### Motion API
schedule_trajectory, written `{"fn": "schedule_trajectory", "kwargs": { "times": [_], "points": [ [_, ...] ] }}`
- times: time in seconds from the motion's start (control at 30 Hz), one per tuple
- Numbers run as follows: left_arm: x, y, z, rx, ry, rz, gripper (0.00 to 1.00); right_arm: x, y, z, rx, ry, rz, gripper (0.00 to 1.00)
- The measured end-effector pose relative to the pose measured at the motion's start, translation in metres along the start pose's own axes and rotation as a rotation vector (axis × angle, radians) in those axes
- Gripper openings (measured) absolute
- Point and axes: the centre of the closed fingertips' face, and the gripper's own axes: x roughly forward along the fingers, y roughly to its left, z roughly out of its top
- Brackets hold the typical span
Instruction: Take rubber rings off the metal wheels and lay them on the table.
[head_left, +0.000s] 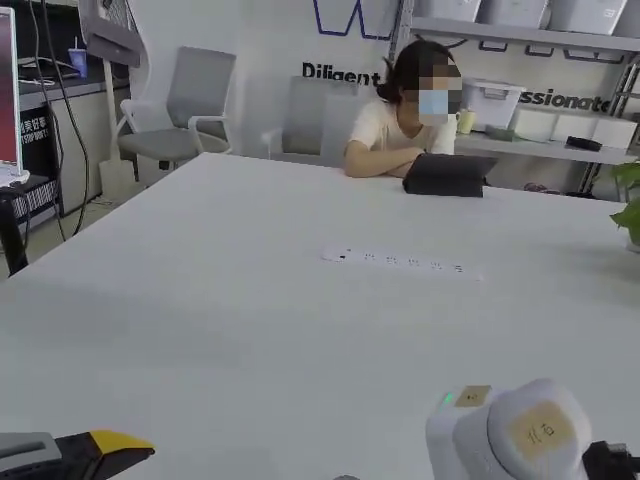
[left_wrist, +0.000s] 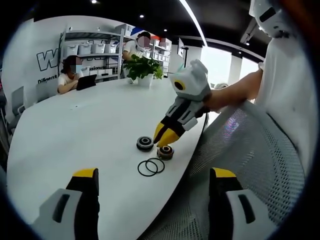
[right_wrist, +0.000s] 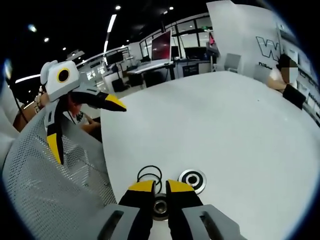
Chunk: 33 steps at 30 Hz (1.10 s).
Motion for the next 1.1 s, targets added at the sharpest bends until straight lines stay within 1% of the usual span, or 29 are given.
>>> {"fn": "schedule_trajectory", "kwargs": {
  "times": [0.13, 0.37, 0.6, 0.73, 0.83, 0.87, 0.9, 1.0, 1.07, 1.1],
  "points": [
    [0.0, 0.0, 0.0, 0.002, 0.003, -0.002, 0.89, -0.006, -0.006, 0.008, 0.015, -0.034, -0.013, 0.06],
    [0.0, -0.001, 0.0, -0.001, -0.003, -0.002, 0.89, -0.016, -0.013, 0.02, 0.0, -0.088, -0.029, 0.08],
    [-0.001, -0.001, 0.0, 0.014, 0.003, -0.003, 0.9, -0.023, -0.021, 0.028, 0.003, -0.125, -0.042, 0.12],
    [-0.003, -0.004, 0.01, 0.049, -0.029, -0.011, 0.91, -0.028, -0.027, 0.031, 0.014, -0.146, -0.052, 0.14],
    [-0.005, -0.005, 0.016, 0.058, -0.032, -0.019, 0.93, -0.031, -0.03, 0.032, 0.017, -0.161, -0.05, 0.15],
    [-0.005, -0.005, 0.019, 0.066, -0.034, -0.023, 0.94, -0.031, -0.031, 0.032, 0.014, -0.164, -0.051, 0.16],
    [-0.005, -0.006, 0.022, 0.074, -0.038, -0.027, 0.95, -0.031, -0.033, 0.032, 0.013, -0.163, -0.054, 0.16],
    [-0.005, -0.007, 0.036, 0.109, -0.053, -0.044, 0.93, -0.032, -0.039, 0.026, 0.011, -0.148, -0.066, 0.16],
    [-0.006, -0.007, 0.041, 0.118, -0.053, -0.05, 0.93, -0.032, -0.041, 0.023, 0.006, -0.14, -0.067, 0.16],
    [-0.006, -0.005, 0.046, 0.138, -0.049, -0.062, 0.92, -0.032, -0.044, 0.016, 0.008, -0.123, -0.069, 0.16]
  ]
}}
